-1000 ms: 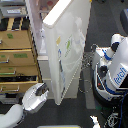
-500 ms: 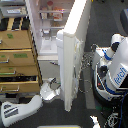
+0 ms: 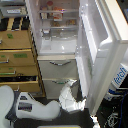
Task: Opening the fridge
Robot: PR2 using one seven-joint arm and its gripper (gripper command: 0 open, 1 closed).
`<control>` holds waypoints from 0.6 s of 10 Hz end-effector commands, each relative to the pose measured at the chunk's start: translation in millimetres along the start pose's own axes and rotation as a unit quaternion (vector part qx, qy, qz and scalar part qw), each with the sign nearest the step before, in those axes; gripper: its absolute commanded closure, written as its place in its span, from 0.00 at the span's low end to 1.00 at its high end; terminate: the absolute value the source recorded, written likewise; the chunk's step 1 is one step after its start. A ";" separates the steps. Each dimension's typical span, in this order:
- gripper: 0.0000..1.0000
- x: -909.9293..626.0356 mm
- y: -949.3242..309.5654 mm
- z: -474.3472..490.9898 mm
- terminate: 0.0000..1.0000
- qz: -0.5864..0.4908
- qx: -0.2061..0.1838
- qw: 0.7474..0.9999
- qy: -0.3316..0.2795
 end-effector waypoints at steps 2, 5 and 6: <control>0.00 -197.8 81.7 -29.0 0.00 0.059 0.016 0.998 -0.019; 0.00 -324.1 165.6 -63.0 0.00 0.180 0.044 0.983 -0.013; 0.00 -345.6 190.3 -69.2 0.00 0.221 0.047 0.974 -0.011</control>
